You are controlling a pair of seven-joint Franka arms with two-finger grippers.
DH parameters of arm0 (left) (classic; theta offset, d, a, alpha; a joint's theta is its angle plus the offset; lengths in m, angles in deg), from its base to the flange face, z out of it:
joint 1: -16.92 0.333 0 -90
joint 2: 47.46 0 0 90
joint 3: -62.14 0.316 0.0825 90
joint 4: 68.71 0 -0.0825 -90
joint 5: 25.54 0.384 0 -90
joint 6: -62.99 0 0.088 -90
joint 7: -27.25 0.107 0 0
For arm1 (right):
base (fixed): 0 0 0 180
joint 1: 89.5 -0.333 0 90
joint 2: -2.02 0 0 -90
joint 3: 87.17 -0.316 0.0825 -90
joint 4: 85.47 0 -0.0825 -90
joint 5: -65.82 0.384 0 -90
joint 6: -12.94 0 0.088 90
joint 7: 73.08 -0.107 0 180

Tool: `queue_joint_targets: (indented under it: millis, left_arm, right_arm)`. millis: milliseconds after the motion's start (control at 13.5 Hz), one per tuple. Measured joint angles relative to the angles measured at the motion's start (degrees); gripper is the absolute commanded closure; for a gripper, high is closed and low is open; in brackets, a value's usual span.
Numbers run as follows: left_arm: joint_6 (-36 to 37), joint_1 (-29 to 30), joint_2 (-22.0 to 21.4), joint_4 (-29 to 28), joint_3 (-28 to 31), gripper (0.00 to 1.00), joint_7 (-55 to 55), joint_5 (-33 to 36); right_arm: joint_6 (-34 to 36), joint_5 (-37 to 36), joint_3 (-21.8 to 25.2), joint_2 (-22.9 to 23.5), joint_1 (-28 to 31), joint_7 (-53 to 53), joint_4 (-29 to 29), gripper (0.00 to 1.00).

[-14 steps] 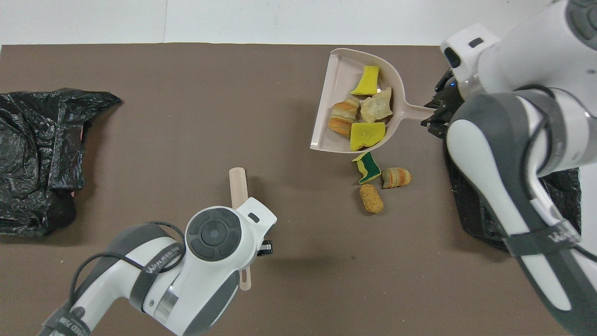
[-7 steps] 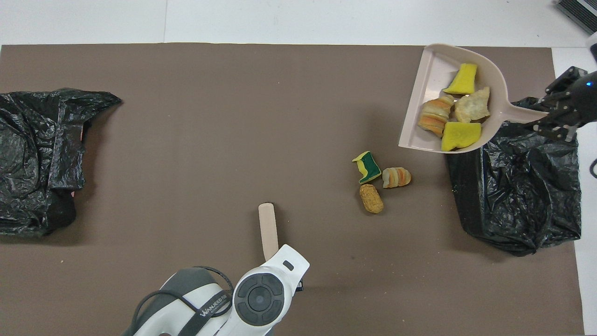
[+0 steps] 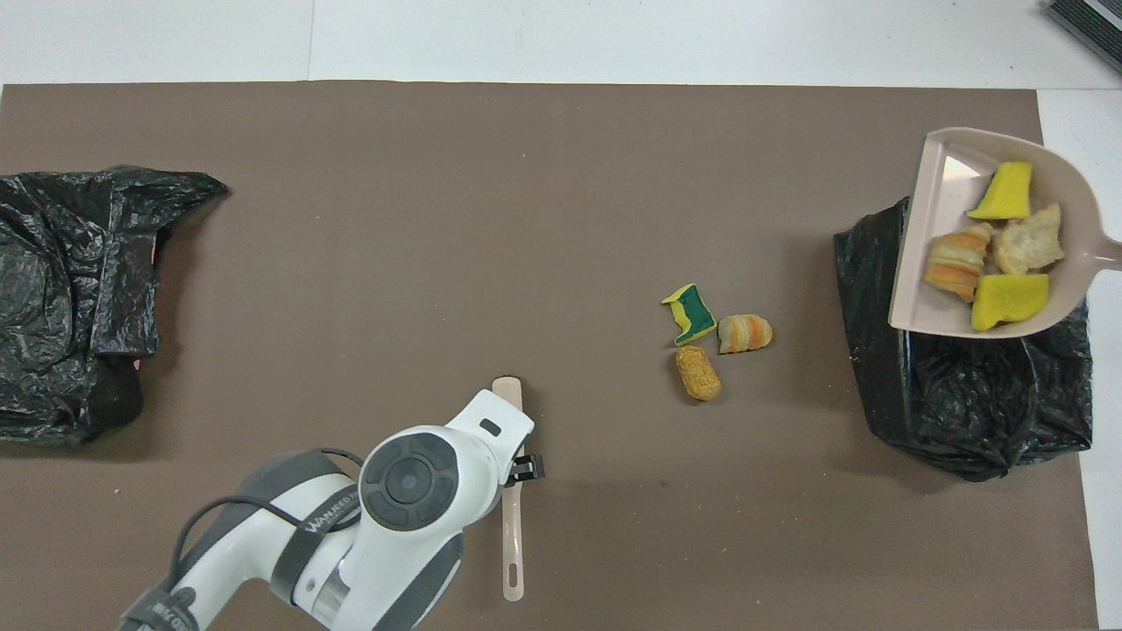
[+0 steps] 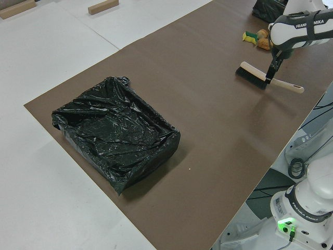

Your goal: Sweep and dump trash in bin

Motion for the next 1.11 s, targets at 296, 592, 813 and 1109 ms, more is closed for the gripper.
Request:
queue_joint_targets:
  millis: [296,592,813,1109]
  left_arm:
    - [5.3,12.9,2.0,8.5,0.4,0.00,13.0,0.0]
    - [15.4,26.5,3.2,18.8,0.7,0.00,27.0,0.1]
    - [22.3,32.3,3.3,25.1,0.6,0.00,34.1,0.7]
    - [32.1,35.6,3.2,33.6,0.7,0.00,40.5,3.0]
  right_arm:
    - [-1.9,-3.5,0.1,-3.3,5.7,8.2,-5.9,1.00]
    - [-7.2,-12.2,-0.2,-3.7,6.4,10.0,-9.3,1.00]
    - [-10.0,-19.5,-0.5,-4.4,4.6,10.0,-11.9,1.00]
    - [-10.1,-28.3,-0.7,-4.7,-0.6,9.8,-12.3,1.00]
